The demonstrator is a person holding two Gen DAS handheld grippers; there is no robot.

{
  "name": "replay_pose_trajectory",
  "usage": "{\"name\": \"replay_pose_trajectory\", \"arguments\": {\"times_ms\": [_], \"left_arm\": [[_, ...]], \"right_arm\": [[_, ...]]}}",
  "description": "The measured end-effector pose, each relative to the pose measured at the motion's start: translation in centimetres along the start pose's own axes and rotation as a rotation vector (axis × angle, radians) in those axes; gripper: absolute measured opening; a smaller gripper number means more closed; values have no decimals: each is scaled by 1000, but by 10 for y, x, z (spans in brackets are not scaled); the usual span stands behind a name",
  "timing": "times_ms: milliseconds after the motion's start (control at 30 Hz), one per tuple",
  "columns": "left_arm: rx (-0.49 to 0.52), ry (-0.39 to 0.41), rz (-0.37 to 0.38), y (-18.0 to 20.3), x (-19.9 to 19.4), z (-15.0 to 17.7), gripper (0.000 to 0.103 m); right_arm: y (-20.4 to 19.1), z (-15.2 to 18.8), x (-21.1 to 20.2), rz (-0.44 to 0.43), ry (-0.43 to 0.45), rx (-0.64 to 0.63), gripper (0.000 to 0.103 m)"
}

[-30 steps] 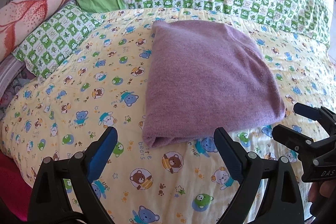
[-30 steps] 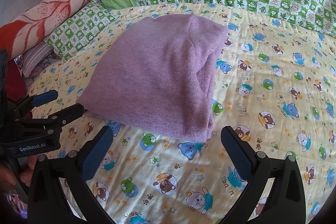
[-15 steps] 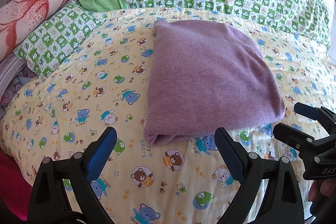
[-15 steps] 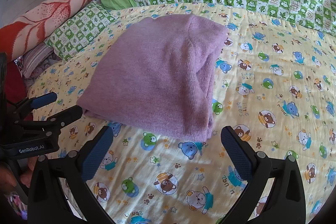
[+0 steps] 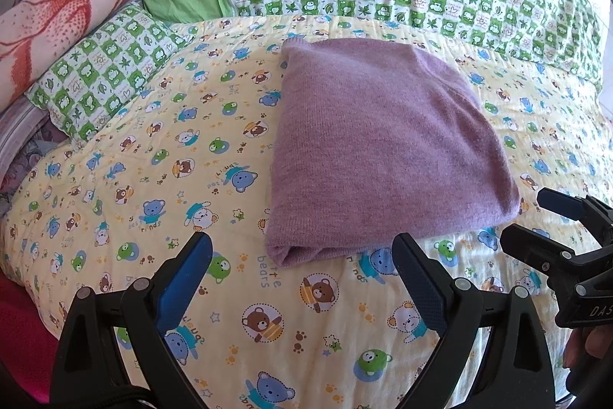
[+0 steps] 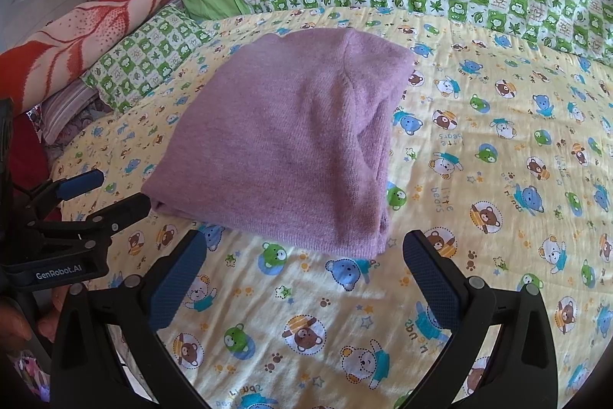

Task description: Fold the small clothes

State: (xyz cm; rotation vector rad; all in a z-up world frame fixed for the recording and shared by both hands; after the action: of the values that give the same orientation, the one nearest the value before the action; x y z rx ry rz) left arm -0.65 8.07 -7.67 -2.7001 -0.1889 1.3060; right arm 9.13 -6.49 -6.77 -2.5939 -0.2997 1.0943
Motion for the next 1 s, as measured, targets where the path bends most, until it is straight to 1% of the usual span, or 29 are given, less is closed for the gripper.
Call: {"name": "replay_pose_trajectory", "arguments": {"times_ms": [1000], "left_arm": [[7, 1, 7, -2, 4, -9, 96]], "right_arm": [[0, -2, -2, 2, 5, 15, 102]]}}
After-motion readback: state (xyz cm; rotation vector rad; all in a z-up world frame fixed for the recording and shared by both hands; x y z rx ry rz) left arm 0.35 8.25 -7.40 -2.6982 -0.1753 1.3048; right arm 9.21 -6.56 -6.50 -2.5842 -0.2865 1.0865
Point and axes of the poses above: each gripper's, at about its wrist camera, not at the fingertips, and x roughly the way its jaws point, y to its right, z to its underside, the point moved 7 cm from there along x, roughly the way its jaws point, and after that the axes turned 10 degrees about x, right-handed, at the moved point
